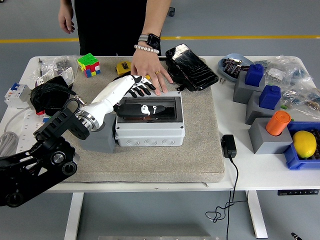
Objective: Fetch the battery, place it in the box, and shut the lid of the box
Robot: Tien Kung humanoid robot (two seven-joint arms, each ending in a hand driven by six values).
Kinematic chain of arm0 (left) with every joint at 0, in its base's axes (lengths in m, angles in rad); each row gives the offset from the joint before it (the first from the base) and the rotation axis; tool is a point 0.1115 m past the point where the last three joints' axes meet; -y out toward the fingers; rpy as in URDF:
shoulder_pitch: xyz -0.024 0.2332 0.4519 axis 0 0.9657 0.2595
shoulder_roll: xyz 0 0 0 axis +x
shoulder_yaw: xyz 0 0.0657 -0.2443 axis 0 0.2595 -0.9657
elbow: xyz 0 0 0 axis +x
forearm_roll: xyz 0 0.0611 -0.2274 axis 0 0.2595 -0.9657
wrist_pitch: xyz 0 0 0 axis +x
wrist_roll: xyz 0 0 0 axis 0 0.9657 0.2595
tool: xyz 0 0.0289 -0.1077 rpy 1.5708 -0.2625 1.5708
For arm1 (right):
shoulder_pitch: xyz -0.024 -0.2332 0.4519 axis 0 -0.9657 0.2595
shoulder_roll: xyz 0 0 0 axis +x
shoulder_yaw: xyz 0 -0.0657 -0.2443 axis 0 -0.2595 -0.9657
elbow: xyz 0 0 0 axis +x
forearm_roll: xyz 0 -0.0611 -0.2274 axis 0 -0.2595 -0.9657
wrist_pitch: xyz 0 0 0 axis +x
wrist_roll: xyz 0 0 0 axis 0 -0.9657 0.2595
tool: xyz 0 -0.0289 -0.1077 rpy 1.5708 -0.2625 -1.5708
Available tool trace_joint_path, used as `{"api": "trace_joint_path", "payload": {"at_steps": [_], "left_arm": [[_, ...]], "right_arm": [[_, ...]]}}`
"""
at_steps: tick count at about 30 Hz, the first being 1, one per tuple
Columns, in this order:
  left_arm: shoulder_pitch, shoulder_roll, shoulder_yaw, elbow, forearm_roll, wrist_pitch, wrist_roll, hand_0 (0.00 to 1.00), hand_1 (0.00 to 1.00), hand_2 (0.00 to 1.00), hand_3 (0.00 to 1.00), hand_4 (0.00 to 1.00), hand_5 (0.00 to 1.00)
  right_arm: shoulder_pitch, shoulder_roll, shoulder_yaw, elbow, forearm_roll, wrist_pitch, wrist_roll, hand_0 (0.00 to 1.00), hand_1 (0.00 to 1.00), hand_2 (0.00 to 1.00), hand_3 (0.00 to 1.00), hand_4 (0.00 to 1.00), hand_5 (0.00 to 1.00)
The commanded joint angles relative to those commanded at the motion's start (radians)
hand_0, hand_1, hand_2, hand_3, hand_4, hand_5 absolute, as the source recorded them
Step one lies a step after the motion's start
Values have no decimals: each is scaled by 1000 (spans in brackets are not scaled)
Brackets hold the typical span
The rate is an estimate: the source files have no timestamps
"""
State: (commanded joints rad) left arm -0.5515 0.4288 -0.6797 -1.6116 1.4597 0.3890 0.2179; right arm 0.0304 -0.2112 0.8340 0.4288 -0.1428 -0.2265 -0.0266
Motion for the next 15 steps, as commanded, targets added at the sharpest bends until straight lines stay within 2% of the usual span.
{"api": "trace_joint_path", "payload": {"at_steps": [1, 2, 4, 6, 7, 8, 12, 15], "left_arm": [[24, -10, -32, 14, -39, 37, -39, 539, 640, 620, 635, 989, 570], [43, -19, -61, 25, -85, 70, -85, 539, 640, 620, 635, 989, 570], [78, -39, -113, 54, -169, 102, -169, 539, 640, 620, 635, 989, 570], [117, -61, -170, 86, -254, 85, -253, 539, 640, 620, 635, 989, 570], [133, -70, -196, 100, -299, 74, -299, 585, 639, 613, 621, 969, 536], [148, -78, -218, 112, -338, 66, -338, 585, 639, 613, 621, 969, 536], [191, -99, -294, 156, -507, 55, -501, 585, 639, 613, 621, 969, 536], [201, -97, -316, 183, -630, 53, -553, 597, 633, 602, 615, 956, 517]], "right_arm": [[0, 1, -2, -1, 1, 1, 0, 569, 637, 645, 541, 868, 405], [-1, 2, -3, -1, 2, 1, -1, 569, 637, 645, 541, 868, 405], [-1, 2, -5, -3, 4, 2, -1, 569, 637, 645, 541, 868, 405], [-1, 3, -6, -3, 4, 1, -1, 569, 637, 645, 541, 868, 405], [-1, 3, -5, -3, 4, 1, -1, 569, 637, 646, 540, 868, 405], [0, 3, -5, -3, 4, 1, -2, 569, 637, 646, 540, 868, 405], [0, 6, 1, -2, 1, 1, -2, 569, 637, 646, 540, 868, 405], [-2, 9, -3, -2, 2, 5, -6, 569, 638, 646, 542, 869, 405]]}}
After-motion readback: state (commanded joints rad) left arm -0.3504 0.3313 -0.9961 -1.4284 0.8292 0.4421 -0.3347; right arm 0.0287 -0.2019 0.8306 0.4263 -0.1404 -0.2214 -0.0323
